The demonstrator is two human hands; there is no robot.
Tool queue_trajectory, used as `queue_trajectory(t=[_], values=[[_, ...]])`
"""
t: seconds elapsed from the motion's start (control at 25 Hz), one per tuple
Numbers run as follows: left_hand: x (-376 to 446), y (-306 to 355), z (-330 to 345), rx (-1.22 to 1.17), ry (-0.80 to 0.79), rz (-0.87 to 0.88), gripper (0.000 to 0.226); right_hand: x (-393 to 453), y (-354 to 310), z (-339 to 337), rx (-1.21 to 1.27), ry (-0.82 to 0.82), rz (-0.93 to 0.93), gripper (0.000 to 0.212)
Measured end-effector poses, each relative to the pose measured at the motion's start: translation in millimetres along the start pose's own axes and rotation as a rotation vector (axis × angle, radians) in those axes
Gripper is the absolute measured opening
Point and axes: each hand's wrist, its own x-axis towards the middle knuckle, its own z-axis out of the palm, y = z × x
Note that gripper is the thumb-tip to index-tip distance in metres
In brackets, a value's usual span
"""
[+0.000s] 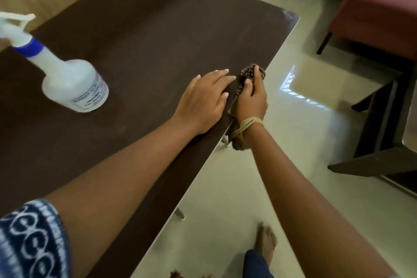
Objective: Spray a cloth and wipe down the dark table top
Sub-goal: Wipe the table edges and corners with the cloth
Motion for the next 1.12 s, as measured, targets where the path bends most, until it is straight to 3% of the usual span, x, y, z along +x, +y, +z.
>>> queue_trajectory(t=[0.2,0.68,0.8,0.96,1.04,1.12], values=[[66,9,16,-0.031,0.025,-0.059,0.043,123,-14,-15,-0.024,-0.003,0.012,0.045],[226,37,64,0.019,0.034,-0.223,0.045,265,-31,-47,-0.086,-0.128,0.003,0.042],[228,36,76,0.097,0.068,-0.249,0.045,304,-37,-48,-0.306,-0.235,-0.057,0.036],[228,36,75,0.122,0.055,-0.257,0.046,345,-63,-48,-0.543,-0.609,-0.076,0.036],[226,37,75,0.13,0.042,-0.266,0.046,351,-71,-38,-0.657,-0.646,-0.099,0.039],[226,37,75,0.137,0.034,-0.264,0.046,346,-71,-28,-0.786,-0.542,-0.184,0.041]])
